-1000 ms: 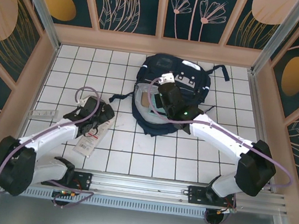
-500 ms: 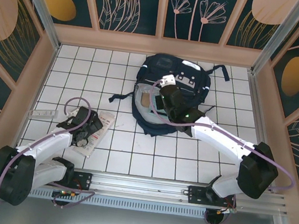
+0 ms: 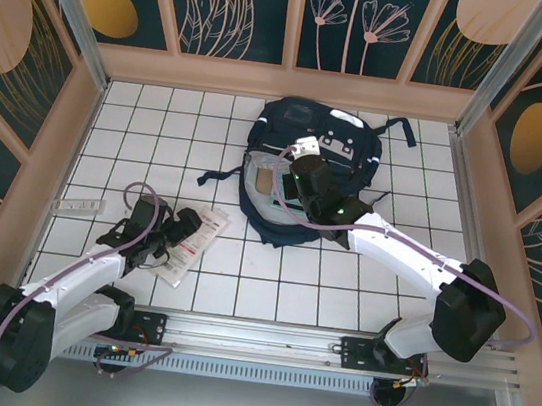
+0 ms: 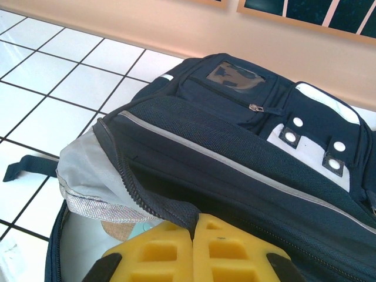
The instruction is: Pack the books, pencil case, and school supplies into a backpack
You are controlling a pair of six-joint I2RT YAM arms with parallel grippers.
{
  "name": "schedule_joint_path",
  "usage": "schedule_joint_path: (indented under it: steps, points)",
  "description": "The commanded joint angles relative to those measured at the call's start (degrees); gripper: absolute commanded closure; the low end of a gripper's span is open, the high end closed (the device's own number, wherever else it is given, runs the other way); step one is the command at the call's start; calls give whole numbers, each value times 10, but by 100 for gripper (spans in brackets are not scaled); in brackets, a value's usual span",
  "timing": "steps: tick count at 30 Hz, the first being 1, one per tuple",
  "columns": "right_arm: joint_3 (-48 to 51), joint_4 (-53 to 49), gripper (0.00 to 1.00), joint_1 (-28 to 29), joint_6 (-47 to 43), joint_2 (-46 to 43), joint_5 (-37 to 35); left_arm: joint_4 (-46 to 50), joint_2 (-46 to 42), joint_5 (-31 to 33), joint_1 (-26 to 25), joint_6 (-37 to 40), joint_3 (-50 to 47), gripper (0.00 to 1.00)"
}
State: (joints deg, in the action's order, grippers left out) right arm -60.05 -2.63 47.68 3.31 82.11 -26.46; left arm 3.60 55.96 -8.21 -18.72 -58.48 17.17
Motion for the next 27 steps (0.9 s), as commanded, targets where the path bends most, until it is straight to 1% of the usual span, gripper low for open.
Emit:
schedule_joint_path:
  steps: [1,3,5,9,12,14,20,23,26,27]
  points:
    - [-4,44,100,-3,13,-13,3,-54,11,-82,-21,-3,1,7]
    - [-6,44,100,-3,13,-10,3,-61,27,-82,-41,8,11,7]
    - [-8,42,100,-3,13,-8,3,-55,43,-68,-65,22,27,7]
    - [-8,40,99,-3,14,-9,2,30,75,18,-107,84,79,13]
    - [-3,41,99,-5,13,-11,2,85,77,80,-140,106,99,17]
    - [-2,42,99,-7,15,-12,3,108,79,109,-162,112,106,17]
    - [5,41,99,-19,21,-18,12,165,106,184,-225,135,129,23]
    - [13,41,99,-27,26,-28,15,186,126,226,-269,146,147,24]
    - [21,40,98,-38,34,-38,25,194,155,252,-308,158,165,27]
    - [23,40,98,-40,36,-40,27,195,165,258,-319,162,169,31]
